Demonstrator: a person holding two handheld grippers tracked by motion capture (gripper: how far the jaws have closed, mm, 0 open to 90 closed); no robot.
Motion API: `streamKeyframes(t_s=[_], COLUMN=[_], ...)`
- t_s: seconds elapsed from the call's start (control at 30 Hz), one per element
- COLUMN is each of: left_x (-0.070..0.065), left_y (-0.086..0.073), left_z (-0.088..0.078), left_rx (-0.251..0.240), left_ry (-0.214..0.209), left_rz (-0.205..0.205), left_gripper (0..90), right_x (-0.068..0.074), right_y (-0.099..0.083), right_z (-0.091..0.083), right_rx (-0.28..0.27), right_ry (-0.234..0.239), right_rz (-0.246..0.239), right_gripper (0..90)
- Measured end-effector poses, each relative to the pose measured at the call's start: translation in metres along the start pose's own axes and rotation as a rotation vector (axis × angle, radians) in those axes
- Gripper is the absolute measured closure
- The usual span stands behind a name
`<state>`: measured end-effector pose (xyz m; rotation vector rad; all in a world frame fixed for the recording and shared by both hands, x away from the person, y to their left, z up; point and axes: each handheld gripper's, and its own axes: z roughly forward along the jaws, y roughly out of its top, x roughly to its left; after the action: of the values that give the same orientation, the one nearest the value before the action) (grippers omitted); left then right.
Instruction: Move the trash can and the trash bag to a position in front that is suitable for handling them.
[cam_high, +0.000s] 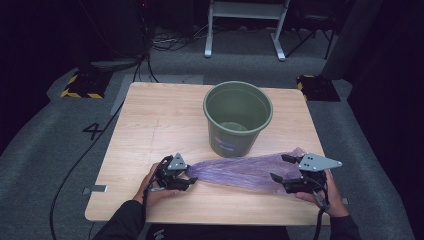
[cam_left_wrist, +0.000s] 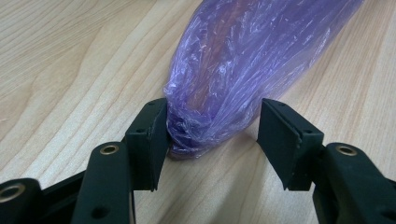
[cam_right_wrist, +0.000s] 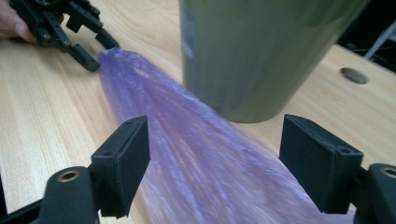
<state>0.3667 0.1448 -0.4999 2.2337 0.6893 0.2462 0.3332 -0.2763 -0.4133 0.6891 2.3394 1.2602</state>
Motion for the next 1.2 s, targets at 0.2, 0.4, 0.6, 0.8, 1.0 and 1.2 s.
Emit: streamKeyframes(t_s=[0.2,0.4,0.6,0.8,1.0,1.2], left_x=[-0.002,-0.004,-0.008,-0.009,-0.01,-0.009], left_y=[0.002,0.006,0.012,0.016,0.018,0.018], left_z=[0.002,0.007,0.015,0.019,0.022,0.022], left_rx=[-0.001,-0.001,-0.001,-0.003,-0.008,-0.008], left_ry=[-0.001,0.003,0.013,0.011,0.013,0.008], left_rz=[0.001,0.01,0.027,0.026,0.024,0.02], left_gripper=[42.6,42.5,42.4,42.5,42.6,42.6], right_x=[0.01,0.015,0.014,0.007,0.014,0.033], right_y=[-0.004,-0.01,-0.02,-0.03,-0.026,-0.024], right_z=[0.023,0.047,0.07,0.084,0.076,0.075], right_rx=[0.046,0.124,0.158,0.146,0.119,0.146], right_ry=[0.025,-0.007,-0.016,0.034,0.069,0.081], right_rz=[-0.01,-0.014,-0.013,0.014,-0.019,-0.097], right_gripper=[24.9,25.5,25.1,24.5,22.2,18.2])
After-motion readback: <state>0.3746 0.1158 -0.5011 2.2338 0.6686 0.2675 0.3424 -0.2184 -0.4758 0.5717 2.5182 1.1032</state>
